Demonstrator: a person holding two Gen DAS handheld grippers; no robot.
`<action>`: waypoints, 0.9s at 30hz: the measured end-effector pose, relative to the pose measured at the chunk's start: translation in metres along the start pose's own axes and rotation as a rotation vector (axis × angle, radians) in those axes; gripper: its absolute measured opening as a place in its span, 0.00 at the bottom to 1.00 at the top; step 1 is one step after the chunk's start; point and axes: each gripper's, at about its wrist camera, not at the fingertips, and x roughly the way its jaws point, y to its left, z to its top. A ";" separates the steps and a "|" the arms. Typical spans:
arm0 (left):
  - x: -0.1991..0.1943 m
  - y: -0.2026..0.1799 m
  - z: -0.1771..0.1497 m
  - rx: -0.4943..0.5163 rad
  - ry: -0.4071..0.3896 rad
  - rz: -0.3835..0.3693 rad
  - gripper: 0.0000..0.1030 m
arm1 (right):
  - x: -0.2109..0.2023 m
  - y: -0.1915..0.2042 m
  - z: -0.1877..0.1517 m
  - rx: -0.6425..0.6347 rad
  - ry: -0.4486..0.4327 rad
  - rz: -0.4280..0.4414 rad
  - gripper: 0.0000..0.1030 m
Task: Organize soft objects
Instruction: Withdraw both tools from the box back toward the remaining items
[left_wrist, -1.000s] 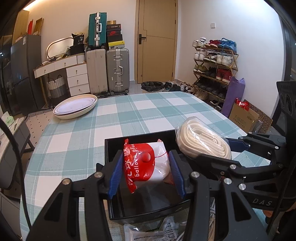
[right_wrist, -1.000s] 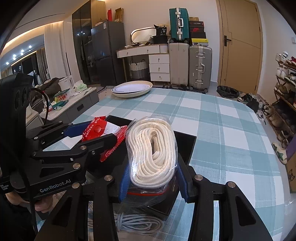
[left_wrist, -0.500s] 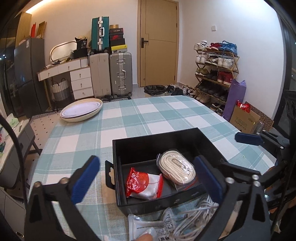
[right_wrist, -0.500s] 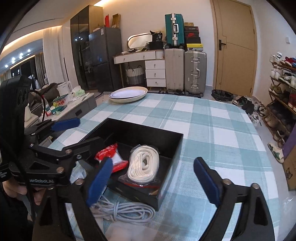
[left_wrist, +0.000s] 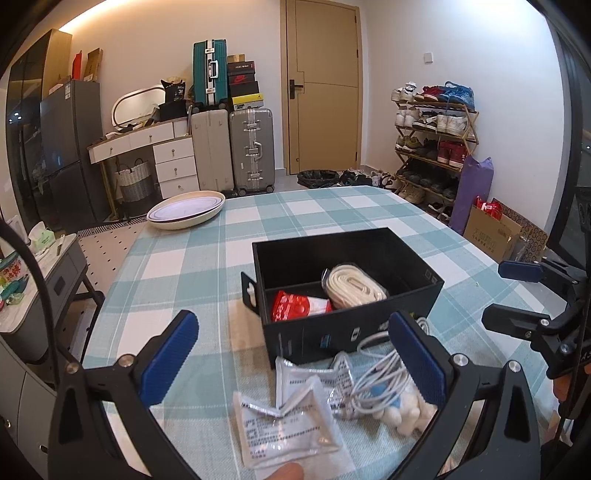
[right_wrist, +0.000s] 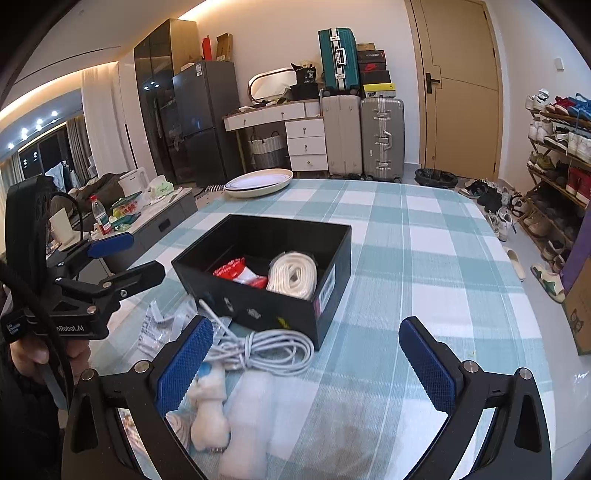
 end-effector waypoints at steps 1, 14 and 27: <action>-0.002 0.000 -0.002 0.001 0.001 0.004 1.00 | -0.002 0.001 -0.003 0.002 0.004 0.003 0.99; -0.028 -0.003 -0.033 0.006 0.001 0.000 1.00 | -0.017 0.011 -0.039 -0.022 0.058 -0.002 0.99; -0.046 -0.017 -0.054 0.091 0.028 -0.060 1.00 | -0.015 0.027 -0.051 -0.083 0.095 0.015 0.99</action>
